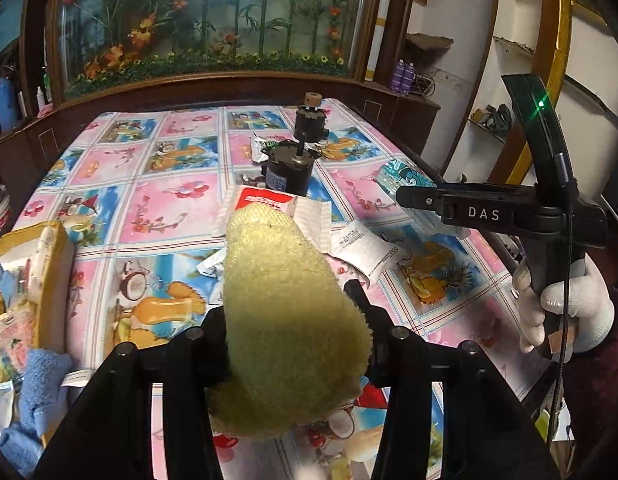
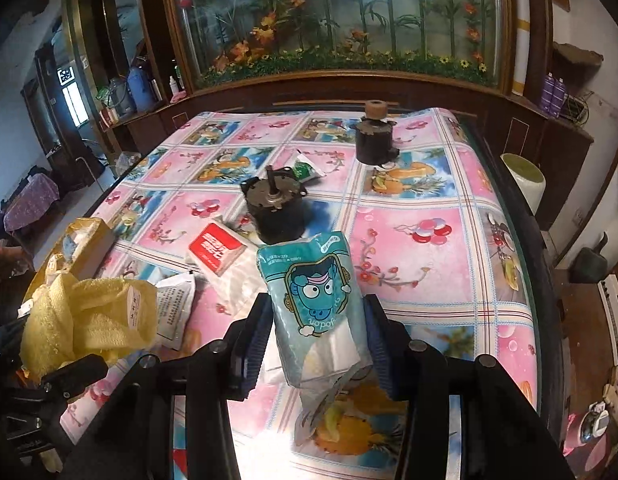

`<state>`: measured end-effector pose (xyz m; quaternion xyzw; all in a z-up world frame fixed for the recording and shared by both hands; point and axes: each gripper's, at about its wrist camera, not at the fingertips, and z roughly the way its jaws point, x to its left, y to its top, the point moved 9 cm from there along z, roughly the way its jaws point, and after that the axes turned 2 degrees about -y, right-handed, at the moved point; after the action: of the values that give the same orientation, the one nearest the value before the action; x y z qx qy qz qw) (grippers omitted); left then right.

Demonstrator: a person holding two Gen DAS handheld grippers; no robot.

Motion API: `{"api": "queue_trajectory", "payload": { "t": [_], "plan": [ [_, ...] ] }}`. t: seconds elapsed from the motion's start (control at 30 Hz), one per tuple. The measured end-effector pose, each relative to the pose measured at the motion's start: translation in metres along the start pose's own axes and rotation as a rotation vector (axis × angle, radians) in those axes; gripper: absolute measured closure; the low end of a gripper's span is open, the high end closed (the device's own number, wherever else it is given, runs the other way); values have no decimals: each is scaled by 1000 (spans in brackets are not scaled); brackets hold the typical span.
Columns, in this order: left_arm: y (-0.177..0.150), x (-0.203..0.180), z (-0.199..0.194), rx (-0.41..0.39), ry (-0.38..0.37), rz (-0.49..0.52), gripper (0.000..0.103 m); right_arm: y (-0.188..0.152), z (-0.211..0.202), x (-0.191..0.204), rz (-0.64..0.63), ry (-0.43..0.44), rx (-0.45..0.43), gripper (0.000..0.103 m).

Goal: Organize soft objects
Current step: 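Grasp the yellow towel with the left tool while the right tool grasps the teal cartoon packet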

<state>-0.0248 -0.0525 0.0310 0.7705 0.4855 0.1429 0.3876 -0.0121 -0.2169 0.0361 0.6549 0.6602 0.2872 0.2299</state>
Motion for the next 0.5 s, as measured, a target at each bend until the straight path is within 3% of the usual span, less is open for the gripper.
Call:
{"api": "queue_trajectory", "payload": {
  "t": [0.23, 0.5],
  "plan": [
    [0, 46, -44, -64, 69, -83, 57, 10, -22, 70, -86, 74, -37, 56],
    [-14, 125, -84, -97, 202, -190, 57, 11, -26, 165, -183, 196, -30, 56]
  ]
}}
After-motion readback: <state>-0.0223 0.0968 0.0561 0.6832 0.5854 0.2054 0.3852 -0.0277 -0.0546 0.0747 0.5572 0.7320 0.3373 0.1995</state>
